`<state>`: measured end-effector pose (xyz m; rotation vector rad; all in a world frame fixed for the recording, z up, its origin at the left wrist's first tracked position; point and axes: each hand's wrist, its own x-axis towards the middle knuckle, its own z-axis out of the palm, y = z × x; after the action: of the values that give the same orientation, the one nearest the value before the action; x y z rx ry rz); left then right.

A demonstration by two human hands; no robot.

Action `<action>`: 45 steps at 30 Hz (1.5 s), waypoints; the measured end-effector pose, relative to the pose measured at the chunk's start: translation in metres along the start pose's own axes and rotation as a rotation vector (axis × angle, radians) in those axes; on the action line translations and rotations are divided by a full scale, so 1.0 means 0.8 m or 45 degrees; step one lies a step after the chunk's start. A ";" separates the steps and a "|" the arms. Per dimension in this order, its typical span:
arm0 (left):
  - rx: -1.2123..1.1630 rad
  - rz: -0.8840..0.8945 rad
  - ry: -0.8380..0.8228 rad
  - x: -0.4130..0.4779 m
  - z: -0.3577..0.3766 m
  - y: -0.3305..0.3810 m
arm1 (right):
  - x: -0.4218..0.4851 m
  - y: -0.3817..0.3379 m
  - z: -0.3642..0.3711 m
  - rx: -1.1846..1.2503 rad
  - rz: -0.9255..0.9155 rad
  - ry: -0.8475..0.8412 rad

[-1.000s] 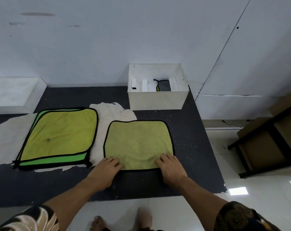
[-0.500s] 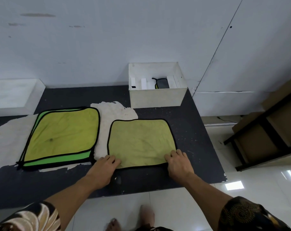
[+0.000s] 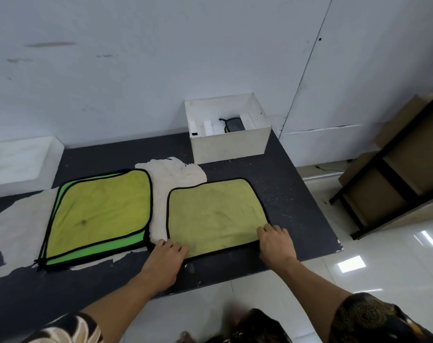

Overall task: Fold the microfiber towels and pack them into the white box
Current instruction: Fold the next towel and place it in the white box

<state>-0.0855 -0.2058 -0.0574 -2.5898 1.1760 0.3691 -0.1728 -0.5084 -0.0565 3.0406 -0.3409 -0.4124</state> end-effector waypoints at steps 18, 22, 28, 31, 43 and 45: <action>-1.255 -0.584 0.196 0.076 -0.055 -0.071 | 0.165 0.089 -0.051 1.199 0.180 -0.418; -1.308 -0.672 0.177 0.082 -0.046 -0.067 | 0.180 0.085 -0.049 1.335 0.336 -0.490; -1.347 -0.784 0.311 0.115 -0.067 -0.086 | 0.219 0.070 -0.065 1.611 0.441 -0.346; -1.352 -0.836 0.309 0.127 -0.067 -0.092 | 0.231 0.062 -0.066 1.563 0.506 -0.259; -1.195 -0.926 0.041 0.155 -0.042 -0.085 | 0.231 0.051 -0.044 1.233 0.528 -0.340; -1.188 -0.954 0.061 0.162 -0.039 -0.090 | 0.237 0.053 -0.044 1.198 0.535 -0.333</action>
<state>0.0556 -0.2612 -0.0624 -3.5425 -0.1233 0.8070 0.0060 -0.5918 -0.0675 3.5758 -1.5462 -0.7949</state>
